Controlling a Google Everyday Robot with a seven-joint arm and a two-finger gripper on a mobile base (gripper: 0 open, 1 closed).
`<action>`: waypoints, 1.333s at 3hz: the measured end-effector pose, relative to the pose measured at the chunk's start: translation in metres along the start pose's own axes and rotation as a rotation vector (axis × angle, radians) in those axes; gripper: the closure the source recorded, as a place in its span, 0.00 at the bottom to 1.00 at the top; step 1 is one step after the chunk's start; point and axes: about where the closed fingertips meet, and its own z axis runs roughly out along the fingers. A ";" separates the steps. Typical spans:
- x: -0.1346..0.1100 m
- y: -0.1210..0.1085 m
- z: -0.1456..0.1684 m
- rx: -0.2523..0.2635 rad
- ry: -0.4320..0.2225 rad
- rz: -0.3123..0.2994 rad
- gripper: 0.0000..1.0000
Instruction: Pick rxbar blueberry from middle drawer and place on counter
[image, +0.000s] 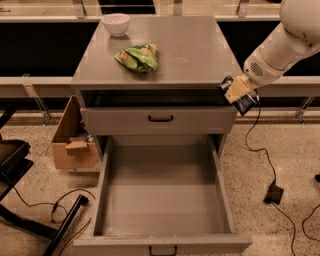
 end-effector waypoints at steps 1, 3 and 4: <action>-0.046 -0.024 -0.013 0.028 -0.063 0.028 1.00; -0.097 -0.065 0.021 -0.039 -0.075 0.113 1.00; -0.136 -0.073 0.015 -0.050 -0.190 0.129 1.00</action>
Offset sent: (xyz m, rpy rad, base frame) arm 0.1709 -0.0141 0.1676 0.0816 -0.2521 -0.0910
